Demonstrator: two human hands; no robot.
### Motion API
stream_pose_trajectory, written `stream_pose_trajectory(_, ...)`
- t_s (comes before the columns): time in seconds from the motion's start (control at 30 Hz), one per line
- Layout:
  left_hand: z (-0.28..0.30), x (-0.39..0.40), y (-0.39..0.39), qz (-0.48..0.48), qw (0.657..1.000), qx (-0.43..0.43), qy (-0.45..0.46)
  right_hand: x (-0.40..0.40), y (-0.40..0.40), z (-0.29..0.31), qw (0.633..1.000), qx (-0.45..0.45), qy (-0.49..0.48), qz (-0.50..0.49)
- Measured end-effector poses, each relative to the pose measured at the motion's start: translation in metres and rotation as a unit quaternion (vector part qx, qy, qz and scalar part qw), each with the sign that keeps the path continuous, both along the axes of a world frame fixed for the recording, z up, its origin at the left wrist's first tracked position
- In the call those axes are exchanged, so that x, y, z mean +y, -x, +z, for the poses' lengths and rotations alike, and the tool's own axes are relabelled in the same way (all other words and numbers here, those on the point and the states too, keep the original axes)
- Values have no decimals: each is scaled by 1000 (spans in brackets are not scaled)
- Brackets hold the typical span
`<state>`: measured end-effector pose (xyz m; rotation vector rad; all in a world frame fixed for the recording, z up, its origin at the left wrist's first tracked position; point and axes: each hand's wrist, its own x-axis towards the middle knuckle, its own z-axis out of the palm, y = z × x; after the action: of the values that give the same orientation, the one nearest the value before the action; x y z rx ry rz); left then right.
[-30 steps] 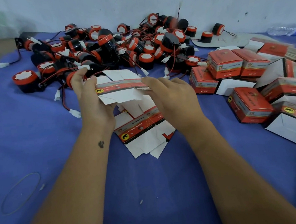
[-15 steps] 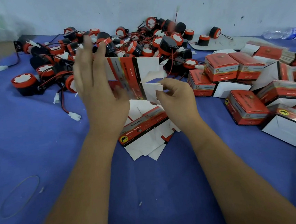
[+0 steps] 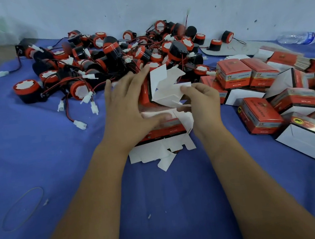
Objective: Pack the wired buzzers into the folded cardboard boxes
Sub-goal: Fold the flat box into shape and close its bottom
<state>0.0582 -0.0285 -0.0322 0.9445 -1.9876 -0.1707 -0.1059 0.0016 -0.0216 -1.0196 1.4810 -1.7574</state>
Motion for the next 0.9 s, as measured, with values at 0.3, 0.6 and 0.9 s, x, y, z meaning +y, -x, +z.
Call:
stream_pose_trajectory(0.3,2,3,1,-93,947,248,-180,-2,-18,4,980,-5,67,186)
stream_pose_trajectory(0.6,3,4,3,-153,939,248,-181,4,-27,2,988,-10,44,145)
stream_pose_trajectory(0.9,1,2,10,-144,896,341,-247,3,-31,-1,983,-63,17,173)
